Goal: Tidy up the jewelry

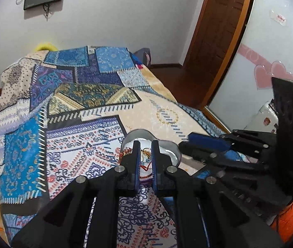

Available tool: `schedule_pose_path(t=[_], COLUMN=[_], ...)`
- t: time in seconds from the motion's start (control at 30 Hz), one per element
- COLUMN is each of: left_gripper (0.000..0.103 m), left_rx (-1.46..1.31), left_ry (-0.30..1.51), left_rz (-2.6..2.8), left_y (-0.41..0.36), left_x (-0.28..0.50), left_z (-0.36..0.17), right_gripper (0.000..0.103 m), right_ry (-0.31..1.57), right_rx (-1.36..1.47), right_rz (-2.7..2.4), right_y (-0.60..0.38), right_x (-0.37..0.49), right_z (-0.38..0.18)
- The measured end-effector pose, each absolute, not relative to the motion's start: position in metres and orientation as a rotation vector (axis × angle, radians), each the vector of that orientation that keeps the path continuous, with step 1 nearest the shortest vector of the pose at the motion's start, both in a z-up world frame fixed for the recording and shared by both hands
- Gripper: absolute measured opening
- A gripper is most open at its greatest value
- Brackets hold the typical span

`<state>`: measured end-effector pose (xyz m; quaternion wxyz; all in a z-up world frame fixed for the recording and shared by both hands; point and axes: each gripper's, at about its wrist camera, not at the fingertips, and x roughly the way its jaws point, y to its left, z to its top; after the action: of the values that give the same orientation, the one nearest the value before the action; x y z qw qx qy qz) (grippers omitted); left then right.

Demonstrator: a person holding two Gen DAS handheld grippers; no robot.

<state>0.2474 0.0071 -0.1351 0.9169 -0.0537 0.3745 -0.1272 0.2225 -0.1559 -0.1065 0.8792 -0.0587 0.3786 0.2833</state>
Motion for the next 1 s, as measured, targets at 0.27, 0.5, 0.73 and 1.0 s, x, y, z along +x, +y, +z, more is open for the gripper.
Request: schedule_pose_path(t=[0.27,0.5,0.73,1.0], left_gripper=[0.028,0.049,0.078,0.099], left_rx=[-0.085,-0.022,-0.011,-0.032], left_ry=[0.624,0.409,0.220,0.133], left_rz=[-0.210,-0.156,-0.082,-0.024], left_y=[0.010,-0.002,-0.008,-0.004], left_x=[0.200,0.131,0.062,0.020], left_z=[-0.072,-0.010,0.028,0.037], right_gripper=[0.017,0.017,0.018,0.068], right_ry=[0.584,0.356,0.178,0.073], right_rx=[-0.060,-0.024,-0.029,-0.039], right_rz=[0.568,0.564,0.529,0.442], right_y=[-0.179,-0.194,-0.199,-0.193], right_x=[0.180,0.118,0.059,0.032], right_z=[-0.031,0.030,0.059,0.060])
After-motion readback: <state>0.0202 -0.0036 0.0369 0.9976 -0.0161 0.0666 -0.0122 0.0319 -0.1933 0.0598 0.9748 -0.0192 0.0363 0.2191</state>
